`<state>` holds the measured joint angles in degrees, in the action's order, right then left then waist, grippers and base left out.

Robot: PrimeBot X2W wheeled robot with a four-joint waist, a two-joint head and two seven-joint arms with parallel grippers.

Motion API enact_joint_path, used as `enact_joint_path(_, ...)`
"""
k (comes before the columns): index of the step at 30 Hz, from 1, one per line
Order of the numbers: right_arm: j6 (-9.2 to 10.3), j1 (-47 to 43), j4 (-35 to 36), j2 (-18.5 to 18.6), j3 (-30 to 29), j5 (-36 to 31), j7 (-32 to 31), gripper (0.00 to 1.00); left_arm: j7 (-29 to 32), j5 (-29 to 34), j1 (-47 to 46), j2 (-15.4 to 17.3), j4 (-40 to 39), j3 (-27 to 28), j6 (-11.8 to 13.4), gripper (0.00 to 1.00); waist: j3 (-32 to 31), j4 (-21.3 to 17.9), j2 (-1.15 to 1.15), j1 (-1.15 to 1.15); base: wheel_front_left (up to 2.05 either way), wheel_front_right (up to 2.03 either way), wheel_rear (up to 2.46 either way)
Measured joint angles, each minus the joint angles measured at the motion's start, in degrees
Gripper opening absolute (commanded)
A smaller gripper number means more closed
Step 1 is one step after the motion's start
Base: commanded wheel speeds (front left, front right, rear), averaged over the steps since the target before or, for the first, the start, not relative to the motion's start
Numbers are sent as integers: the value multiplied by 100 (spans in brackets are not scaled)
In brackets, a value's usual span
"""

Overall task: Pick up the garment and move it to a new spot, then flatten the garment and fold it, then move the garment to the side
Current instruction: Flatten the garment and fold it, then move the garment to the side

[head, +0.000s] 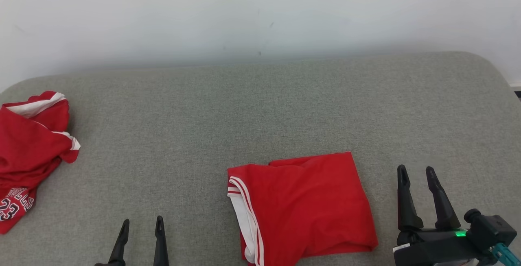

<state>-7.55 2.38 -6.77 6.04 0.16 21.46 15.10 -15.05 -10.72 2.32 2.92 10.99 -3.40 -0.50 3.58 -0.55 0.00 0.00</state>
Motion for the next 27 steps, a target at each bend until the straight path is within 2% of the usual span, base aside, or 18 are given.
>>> enact_joint_path(5,0,-196,47,-118,-157,-100,2,100,0,110,98,0,-103,36,48,100,-62,-72,0,0,0,0,0)
enact_joint_path(17,0,-546,-131,-237,-83,-321,2,100,0,278,276,0,-333,69,112,100,-219,-92,0,1,0,0,0)
enact_joint_path(22,0,-553,-181,-286,-22,-443,2,100,0,468,321,-1,-410,86,253,100,-253,-76,0,0,0,0,0)
enact_joint_path(27,0,-552,-223,-300,51,-617,2,100,0,472,333,1,-409,192,278,100,-282,-45,0,0,0,0,0)
